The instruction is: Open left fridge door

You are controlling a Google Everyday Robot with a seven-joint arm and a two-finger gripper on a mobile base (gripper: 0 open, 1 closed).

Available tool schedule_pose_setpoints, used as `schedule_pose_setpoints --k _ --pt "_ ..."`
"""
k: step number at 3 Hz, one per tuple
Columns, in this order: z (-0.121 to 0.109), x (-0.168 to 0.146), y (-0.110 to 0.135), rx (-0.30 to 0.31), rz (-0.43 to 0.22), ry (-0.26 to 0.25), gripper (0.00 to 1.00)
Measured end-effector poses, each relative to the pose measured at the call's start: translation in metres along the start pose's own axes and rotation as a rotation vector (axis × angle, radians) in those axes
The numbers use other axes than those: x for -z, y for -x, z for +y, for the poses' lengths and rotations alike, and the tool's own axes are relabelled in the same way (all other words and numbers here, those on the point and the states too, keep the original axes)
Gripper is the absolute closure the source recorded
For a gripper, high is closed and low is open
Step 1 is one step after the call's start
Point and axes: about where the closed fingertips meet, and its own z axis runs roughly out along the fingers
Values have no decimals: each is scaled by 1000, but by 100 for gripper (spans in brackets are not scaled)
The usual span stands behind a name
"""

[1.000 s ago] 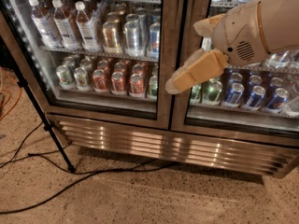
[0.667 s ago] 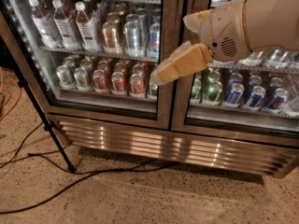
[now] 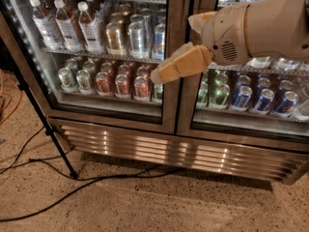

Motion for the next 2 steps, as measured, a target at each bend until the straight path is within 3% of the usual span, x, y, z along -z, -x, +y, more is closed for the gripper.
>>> schedule_pose_setpoints --k 2 --pt "-74 -48 -4 -61 -105 -184 0"
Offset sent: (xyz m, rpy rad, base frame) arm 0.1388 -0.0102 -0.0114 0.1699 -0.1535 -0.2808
